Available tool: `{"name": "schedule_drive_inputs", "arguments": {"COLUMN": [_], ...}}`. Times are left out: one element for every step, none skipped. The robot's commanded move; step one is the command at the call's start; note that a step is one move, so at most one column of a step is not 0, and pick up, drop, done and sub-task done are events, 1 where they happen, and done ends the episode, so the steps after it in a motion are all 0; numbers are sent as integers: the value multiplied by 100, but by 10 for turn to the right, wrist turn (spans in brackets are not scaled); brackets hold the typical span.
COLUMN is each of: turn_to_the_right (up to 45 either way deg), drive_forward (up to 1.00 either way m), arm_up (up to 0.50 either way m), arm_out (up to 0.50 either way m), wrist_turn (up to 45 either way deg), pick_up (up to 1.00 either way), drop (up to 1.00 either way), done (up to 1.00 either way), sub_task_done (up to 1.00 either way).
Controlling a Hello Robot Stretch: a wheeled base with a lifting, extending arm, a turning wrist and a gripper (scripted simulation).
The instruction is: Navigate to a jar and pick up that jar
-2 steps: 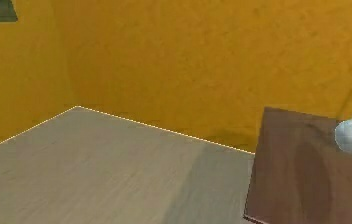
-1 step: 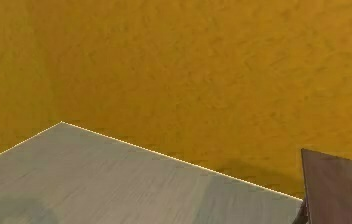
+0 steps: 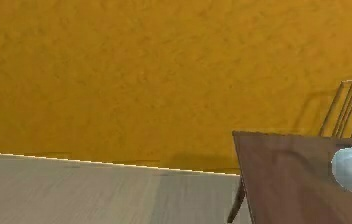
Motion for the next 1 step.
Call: {"name": "schedule_drive_inputs", "arguments": {"turn_to_the_right": [0], "drive_forward": [100], "arm_up": [0], "arm_out": [0], "wrist_turn": [0], "pick_up": [0], "drop": [0], "done": [0], "sub_task_done": [0]}}
